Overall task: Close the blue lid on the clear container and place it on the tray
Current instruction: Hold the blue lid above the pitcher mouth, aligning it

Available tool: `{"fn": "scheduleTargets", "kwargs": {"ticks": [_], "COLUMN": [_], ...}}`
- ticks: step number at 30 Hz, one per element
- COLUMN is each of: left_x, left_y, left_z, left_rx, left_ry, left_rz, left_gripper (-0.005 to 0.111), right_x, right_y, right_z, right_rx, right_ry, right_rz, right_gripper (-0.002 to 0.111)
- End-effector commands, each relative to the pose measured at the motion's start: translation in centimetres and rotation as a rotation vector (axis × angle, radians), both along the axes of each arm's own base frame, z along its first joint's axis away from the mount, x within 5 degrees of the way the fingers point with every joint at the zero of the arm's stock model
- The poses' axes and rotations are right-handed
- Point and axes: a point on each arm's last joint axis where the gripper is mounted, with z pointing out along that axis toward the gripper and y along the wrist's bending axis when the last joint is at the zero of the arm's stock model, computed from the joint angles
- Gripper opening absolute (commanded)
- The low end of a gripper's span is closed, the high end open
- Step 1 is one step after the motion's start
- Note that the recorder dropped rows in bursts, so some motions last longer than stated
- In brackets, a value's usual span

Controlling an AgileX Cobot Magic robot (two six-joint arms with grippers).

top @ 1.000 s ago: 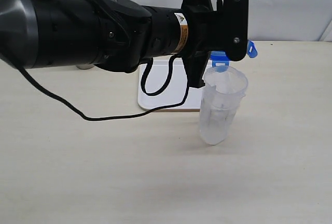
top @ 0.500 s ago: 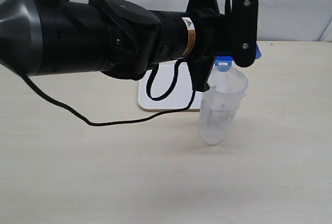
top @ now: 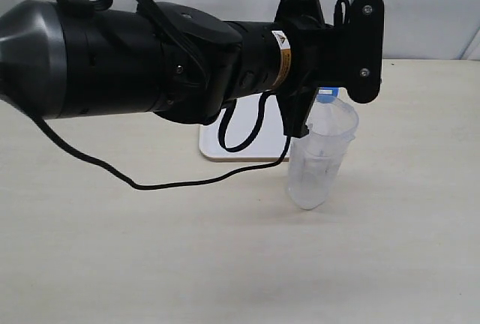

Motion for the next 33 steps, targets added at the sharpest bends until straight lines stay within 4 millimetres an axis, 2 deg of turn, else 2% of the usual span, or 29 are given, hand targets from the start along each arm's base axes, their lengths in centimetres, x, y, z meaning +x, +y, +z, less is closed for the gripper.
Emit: {"fn": "scheduleTargets", "kwargs": {"ticks": [1,9,16,33], "left_x": [-0.2,0.0,-1.0,-1.5], "left_y": [-0.1,0.1,0.2,0.0], "left_z": [0.4,0.3,-1.4,-1.3], "left_rx": [-0.018,-0.013,0.065,0.078], "left_ry": [0.005,0.002,-0.011,-0.032], "left_rz": [0.010,0.039,0.048,0.070], "left_gripper": [0.000,0.000,0.000,0.000], "right_x": [0.0,0.0,0.0,0.0], "right_y": [0.0,0.0,0.0,0.0], "right_z": [0.0,0.0,0.0,0.0], "right_rx": [0.002,0.002,0.002,0.002], "right_ry": [-0.002,-0.002,-0.002,-0.002], "right_rz": [-0.005,-0.005,-0.005,-0.005], "right_gripper": [0.004,0.004,0.004,0.004]}}
